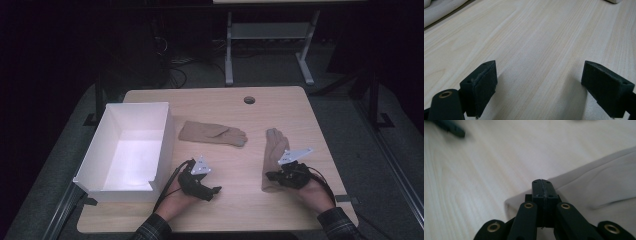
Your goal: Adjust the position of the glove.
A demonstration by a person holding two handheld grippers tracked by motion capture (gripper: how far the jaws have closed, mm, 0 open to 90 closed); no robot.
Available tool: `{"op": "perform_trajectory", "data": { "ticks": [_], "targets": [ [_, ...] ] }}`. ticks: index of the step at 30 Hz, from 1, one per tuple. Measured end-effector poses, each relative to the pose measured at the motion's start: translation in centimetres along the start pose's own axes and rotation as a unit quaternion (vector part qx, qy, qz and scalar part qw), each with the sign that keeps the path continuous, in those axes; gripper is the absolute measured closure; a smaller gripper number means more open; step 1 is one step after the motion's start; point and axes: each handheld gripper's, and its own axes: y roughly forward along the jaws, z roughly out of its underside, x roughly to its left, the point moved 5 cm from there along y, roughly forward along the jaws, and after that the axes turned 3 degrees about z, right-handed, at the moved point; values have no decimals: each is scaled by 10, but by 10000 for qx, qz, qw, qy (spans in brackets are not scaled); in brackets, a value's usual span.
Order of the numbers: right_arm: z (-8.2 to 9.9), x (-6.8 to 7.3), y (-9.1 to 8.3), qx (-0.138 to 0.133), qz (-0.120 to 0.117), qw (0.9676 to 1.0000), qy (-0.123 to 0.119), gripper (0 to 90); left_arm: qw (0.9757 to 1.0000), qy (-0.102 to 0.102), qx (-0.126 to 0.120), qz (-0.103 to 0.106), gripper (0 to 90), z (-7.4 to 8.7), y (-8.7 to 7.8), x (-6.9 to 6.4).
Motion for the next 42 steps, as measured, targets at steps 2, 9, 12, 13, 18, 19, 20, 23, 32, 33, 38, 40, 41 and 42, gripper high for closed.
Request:
{"op": "perform_trajectory", "data": {
  "ticks": [2,9,12,13,18,19,20,23,32,33,38,40,41,42],
  "targets": [
    [-4,-10,-7,-136,136,9998,58,900,10000,0,1,0,125,0,0,0],
    [-10,-57,-6,-298,574,9967,481,900,10000,-6,-7,3,125,0,0,0],
    [-14,-66,1,-300,664,9960,517,900,10000,-3,-4,1,125,0,0,0],
    [-15,-68,3,-266,709,9958,514,900,10000,-3,-2,2,125,0,0,0],
    [-13,-75,17,-58,777,9955,540,900,10000,3,11,2,125,0,0,0],
    [-12,-76,20,-83,760,9956,541,900,10000,5,13,4,125,0,0,0],
    [-12,-76,20,-105,728,9958,551,900,10000,3,12,6,125,0,0,0],
    [-10,-75,19,-77,638,9966,515,900,10000,0,12,1,125,0,0,0],
    [-3,-59,12,36,437,9988,226,900,10000,-2,4,1,125,0,0,0],
    [-2,-56,12,35,414,9990,185,900,10000,-4,-3,-1,125,0,0,0],
    [4,-44,6,86,284,9995,56,900,10000,0,-4,3,125,0,0,0],
    [7,-38,4,128,241,9996,14,900,10000,-22,-4,11,125,0,0,0],
    [8,-36,2,141,239,9996,-28,900,10000,-11,-5,1,125,0,0,0],
    [10,-33,1,140,220,9997,-3,900,10000,-23,-7,11,125,0,0,0]
  ]
}}
